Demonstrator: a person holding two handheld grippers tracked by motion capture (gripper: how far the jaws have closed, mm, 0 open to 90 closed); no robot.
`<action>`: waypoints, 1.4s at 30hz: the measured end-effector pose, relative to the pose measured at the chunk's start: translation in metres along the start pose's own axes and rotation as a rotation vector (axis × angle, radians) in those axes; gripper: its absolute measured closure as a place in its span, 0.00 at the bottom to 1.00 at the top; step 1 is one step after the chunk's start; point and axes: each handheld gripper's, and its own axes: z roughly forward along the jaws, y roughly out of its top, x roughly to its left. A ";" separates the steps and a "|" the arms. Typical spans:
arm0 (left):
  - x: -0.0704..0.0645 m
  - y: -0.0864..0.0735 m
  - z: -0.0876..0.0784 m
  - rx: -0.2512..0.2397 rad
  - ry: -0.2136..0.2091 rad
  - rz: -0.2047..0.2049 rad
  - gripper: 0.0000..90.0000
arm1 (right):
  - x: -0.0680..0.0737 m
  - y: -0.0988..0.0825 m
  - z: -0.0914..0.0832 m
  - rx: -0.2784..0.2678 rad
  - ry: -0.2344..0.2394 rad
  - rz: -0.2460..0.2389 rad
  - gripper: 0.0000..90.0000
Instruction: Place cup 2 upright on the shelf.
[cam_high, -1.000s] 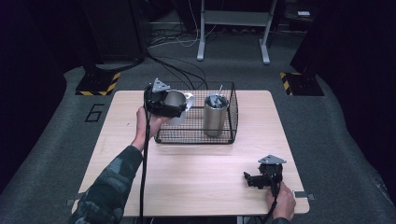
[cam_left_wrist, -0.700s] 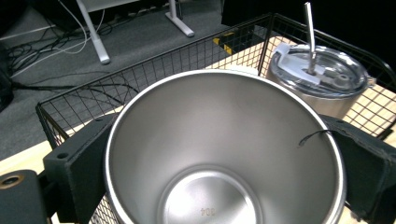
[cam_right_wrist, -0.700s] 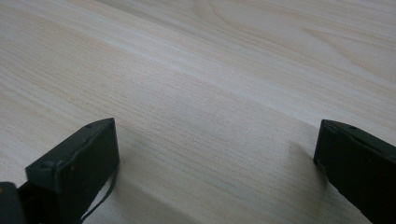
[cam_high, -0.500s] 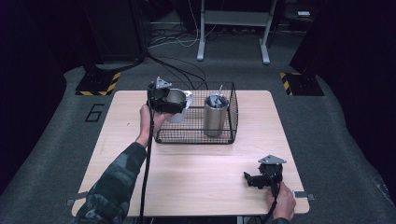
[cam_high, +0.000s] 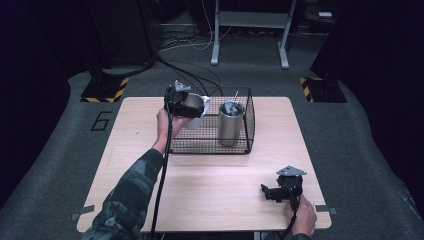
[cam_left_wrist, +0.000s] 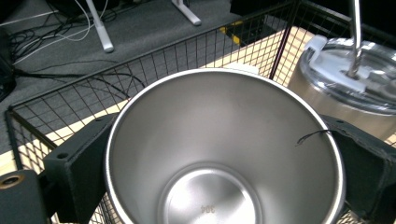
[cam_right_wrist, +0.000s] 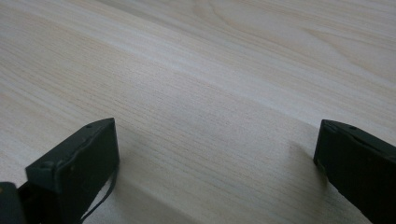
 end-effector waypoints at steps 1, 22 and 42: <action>0.000 -0.001 0.002 0.004 0.002 -0.002 0.07 | 0.000 0.000 0.000 0.000 0.000 0.000 0.00; 0.006 -0.012 0.037 0.128 0.011 0.003 0.07 | 0.000 0.000 0.000 0.000 0.000 -0.001 0.00; 0.006 -0.020 0.057 0.203 0.007 -0.004 0.06 | 0.000 0.000 0.000 0.000 0.000 0.001 0.00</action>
